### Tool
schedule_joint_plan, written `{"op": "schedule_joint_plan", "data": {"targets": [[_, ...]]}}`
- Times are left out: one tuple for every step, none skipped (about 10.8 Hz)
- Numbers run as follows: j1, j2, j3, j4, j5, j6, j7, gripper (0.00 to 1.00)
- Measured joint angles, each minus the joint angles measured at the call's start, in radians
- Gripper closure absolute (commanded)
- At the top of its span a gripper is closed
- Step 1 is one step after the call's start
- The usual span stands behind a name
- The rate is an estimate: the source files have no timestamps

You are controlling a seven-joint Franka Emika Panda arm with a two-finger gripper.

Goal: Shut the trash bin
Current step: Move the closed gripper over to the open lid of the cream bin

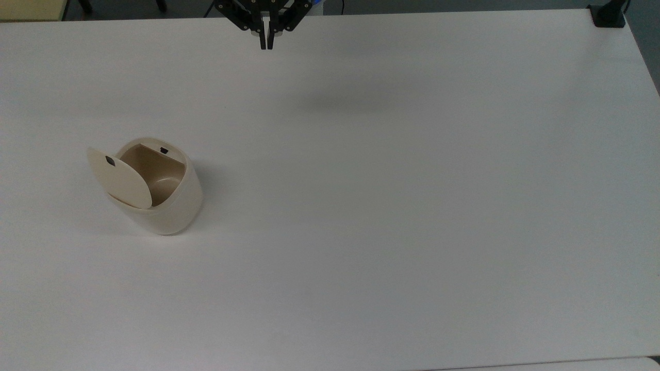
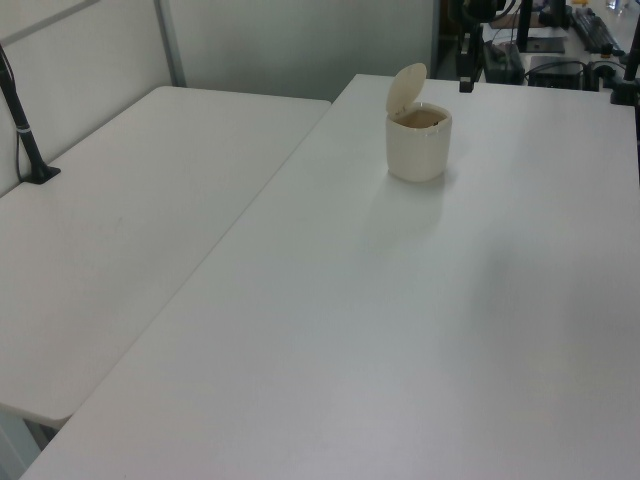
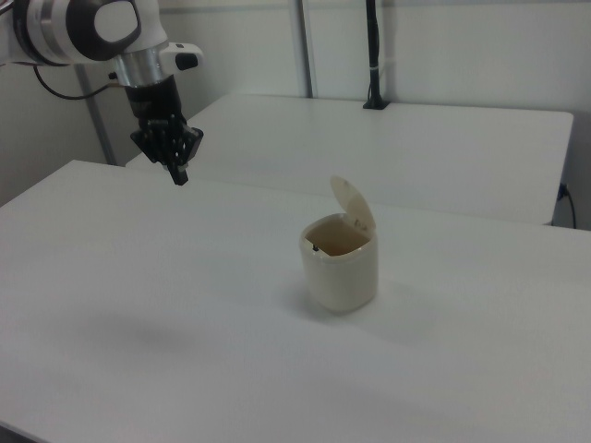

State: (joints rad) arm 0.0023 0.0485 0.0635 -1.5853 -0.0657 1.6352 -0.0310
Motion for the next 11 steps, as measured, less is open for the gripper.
{"op": "schedule_joint_plan", "data": {"targets": [[0.000,0.001,-0.001,0.000,0.000,0.000,0.000,1.00],[0.000,0.004,-0.002,0.000,0.000,0.000,0.013,1.00],[-0.002,0.007,-0.005,0.000,0.000,0.007,0.030,1.00],[-0.004,0.011,-0.014,0.000,0.000,0.024,0.049,1.00],[-0.016,0.019,-0.020,0.002,0.000,0.053,0.061,1.00],[-0.050,0.037,-0.028,0.017,-0.001,0.099,0.066,1.00],[-0.079,0.054,-0.036,0.037,-0.001,0.135,0.067,1.00],[-0.107,0.071,-0.051,0.058,-0.001,0.195,0.067,0.99],[-0.127,0.084,-0.069,0.068,-0.001,0.263,0.067,0.99],[-0.142,0.102,-0.088,0.071,-0.001,0.336,0.089,0.99],[-0.153,0.123,-0.103,0.071,-0.005,0.415,0.128,0.99]]}}
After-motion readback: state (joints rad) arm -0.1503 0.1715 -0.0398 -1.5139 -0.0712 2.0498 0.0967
